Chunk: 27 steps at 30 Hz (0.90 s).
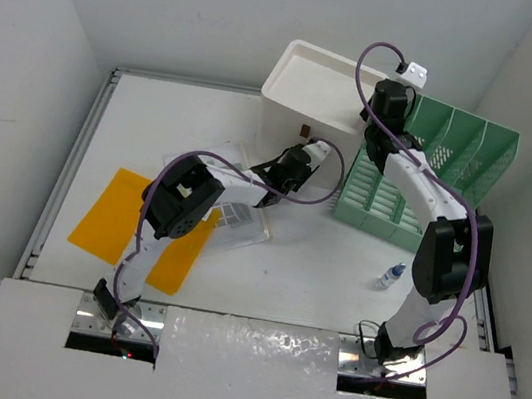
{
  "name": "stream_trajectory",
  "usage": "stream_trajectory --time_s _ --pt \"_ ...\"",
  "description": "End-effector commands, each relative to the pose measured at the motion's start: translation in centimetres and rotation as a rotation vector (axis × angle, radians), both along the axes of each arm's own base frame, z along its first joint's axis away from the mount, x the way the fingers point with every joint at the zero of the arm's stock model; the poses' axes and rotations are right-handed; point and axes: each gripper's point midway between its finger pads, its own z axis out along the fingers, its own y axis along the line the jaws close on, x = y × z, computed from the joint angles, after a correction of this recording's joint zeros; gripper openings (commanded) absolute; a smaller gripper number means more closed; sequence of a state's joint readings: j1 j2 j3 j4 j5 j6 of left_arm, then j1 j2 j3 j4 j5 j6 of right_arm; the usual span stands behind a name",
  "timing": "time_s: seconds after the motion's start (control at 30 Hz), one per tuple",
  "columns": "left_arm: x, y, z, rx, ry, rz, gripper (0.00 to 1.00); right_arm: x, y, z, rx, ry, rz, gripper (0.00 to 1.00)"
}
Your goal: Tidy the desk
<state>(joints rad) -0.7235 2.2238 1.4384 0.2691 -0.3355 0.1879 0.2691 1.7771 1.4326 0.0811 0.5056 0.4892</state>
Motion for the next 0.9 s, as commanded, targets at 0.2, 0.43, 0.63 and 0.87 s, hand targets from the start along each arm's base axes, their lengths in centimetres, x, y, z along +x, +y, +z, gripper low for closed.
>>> stream_trajectory --time_s 0.2,0.43,0.63,0.87 --pt "4.8 -0.3 8.3 -0.139 -0.238 0.067 0.0 -2.6 3.1 -5.7 -0.04 0.214 0.139 0.0" --pt "4.4 1.2 8.5 -0.068 -0.256 0.059 0.0 -2.7 2.8 -5.9 -0.054 0.222 0.132 0.0" --pt "1.6 2.8 9.5 -0.029 -0.25 -0.105 0.0 -2.7 2.2 -5.8 -0.062 0.225 0.098 0.0" --pt "-3.5 5.2 9.4 0.0 -0.148 -0.207 0.0 -2.5 1.7 -5.3 -0.074 0.223 0.061 0.0"
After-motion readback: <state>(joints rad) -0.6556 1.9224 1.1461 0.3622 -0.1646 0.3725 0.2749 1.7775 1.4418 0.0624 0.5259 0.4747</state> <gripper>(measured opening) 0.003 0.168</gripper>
